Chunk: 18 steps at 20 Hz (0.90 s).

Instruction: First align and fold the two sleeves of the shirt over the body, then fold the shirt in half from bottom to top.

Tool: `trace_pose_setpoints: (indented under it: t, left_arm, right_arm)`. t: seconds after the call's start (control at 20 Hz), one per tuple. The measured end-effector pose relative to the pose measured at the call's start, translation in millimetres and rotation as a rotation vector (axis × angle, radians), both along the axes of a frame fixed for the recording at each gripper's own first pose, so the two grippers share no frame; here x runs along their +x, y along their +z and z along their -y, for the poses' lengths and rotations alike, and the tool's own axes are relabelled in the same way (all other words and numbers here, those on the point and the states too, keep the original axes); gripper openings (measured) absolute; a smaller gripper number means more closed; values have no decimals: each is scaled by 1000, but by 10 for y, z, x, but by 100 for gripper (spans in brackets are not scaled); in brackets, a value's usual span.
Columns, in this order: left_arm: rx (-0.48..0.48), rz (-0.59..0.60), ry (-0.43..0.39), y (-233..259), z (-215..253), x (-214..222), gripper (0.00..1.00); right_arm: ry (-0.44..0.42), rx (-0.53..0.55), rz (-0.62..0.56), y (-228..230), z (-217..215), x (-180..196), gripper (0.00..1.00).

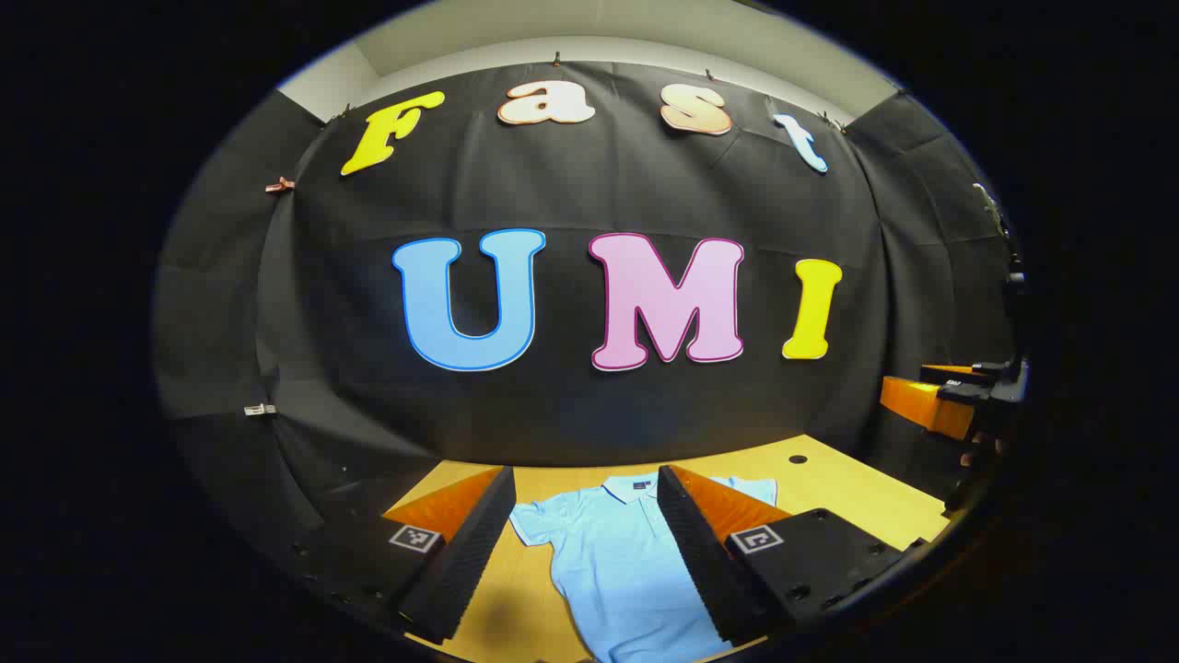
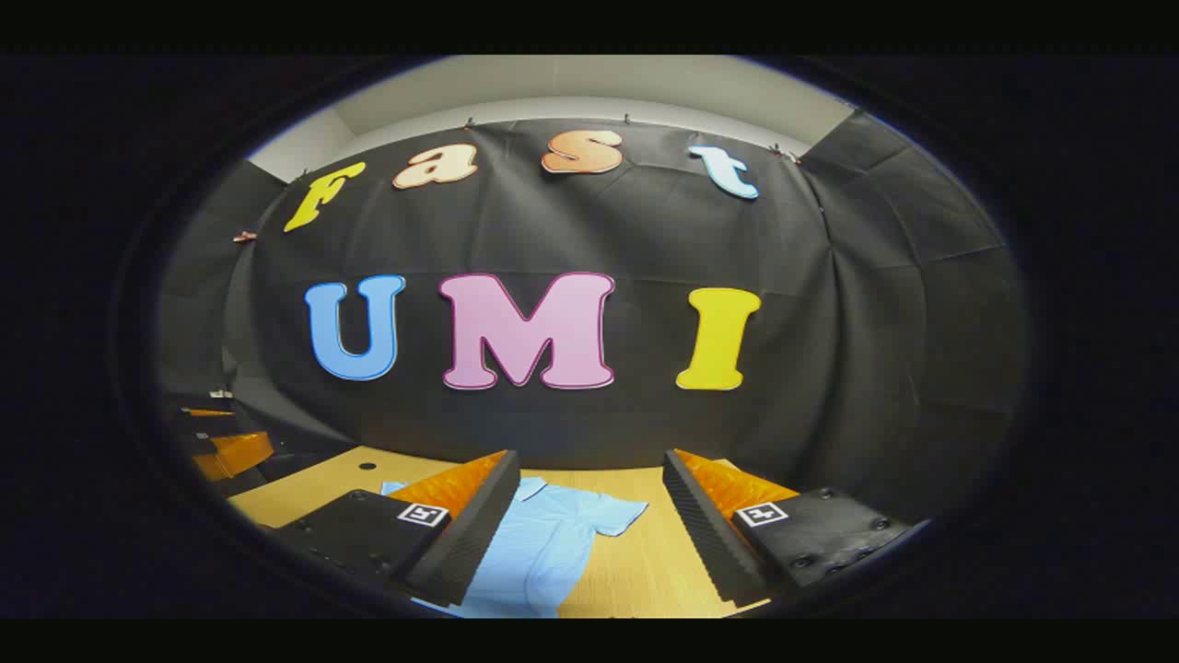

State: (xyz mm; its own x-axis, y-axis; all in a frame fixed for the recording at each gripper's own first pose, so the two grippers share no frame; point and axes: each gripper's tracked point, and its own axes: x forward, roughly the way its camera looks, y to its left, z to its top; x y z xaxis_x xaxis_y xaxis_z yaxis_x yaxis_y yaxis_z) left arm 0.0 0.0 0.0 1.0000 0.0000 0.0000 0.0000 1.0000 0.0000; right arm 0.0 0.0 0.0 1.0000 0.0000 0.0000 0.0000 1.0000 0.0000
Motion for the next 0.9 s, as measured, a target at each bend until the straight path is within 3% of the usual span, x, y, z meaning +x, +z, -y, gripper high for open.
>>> trace_pose_setpoints:
  t: [0.9]
  left_arm:
    - [8,-1,2,-11,17,56,98]
  right_arm:
    - [0,-18,-27,-141,42,75,97]
